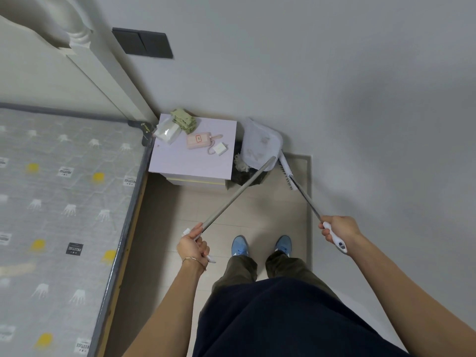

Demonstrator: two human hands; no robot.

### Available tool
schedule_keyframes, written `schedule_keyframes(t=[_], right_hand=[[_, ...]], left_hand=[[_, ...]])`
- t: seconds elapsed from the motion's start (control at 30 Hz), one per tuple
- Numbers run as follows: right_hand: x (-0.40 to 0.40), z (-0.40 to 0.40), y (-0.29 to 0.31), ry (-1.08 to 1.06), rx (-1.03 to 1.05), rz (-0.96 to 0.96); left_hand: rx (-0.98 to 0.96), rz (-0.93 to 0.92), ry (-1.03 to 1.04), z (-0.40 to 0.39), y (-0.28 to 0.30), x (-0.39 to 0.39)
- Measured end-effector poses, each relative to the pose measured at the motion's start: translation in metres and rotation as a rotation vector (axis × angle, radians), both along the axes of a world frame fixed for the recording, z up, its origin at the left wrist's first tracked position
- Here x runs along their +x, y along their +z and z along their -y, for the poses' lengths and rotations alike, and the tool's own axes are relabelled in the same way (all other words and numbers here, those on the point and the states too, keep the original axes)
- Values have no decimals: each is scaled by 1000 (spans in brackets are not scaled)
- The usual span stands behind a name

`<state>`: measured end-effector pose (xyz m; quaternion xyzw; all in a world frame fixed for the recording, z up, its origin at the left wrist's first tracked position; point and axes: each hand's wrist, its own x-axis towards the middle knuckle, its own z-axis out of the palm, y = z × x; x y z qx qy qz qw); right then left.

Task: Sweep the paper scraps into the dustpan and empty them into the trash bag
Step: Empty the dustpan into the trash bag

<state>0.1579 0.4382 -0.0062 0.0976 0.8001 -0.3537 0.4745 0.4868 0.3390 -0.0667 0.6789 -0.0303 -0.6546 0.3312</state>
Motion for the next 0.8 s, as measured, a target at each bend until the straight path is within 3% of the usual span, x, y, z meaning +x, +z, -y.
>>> schedule_keyframes(t=[0.17, 0.33, 0.53, 0.8], right_hand=[[-13, 7, -3, -133, -62, 112], [-25, 1, -4, -193, -60, 125], [-34, -17, 2, -235, -48, 96], [-34, -28, 22, -324, -92, 124]], left_hand=[[-146, 229, -343, 11, 21, 3], [-397, 451, -678, 22, 40, -6], [-560, 638, -1095, 39, 54, -19], [-981, 961, -1650, 84, 100, -52]])
